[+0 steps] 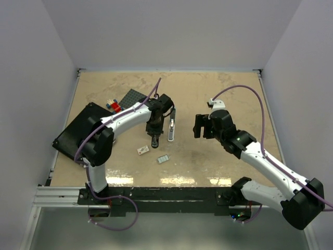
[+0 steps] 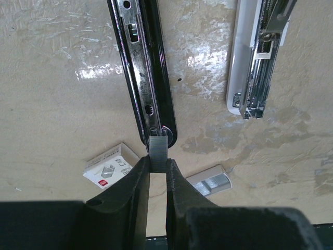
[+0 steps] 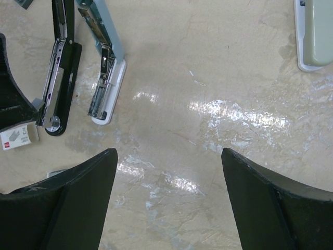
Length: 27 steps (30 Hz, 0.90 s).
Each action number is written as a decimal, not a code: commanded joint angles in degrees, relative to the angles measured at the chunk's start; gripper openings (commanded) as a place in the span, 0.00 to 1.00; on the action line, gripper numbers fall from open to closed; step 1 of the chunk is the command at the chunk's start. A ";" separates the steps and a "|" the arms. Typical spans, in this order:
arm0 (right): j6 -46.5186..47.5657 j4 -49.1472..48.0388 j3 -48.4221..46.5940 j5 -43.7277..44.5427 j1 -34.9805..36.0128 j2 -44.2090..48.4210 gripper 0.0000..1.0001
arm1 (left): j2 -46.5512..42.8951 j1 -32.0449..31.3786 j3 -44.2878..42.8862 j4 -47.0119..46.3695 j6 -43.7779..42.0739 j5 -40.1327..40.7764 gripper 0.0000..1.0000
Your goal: Load the staples into the stapler
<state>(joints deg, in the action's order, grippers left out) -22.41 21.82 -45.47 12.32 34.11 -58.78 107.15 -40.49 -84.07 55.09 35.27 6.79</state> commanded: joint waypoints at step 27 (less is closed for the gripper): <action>0.71 -2.49 0.74 -0.89 -0.36 1.48 0.86 | 5.78 1.11 -7.07 4.50 -1.87 1.39 0.12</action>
<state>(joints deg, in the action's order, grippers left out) -22.41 21.41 -44.86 12.19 34.06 -58.78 112.60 -39.75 -88.64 58.46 34.63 7.35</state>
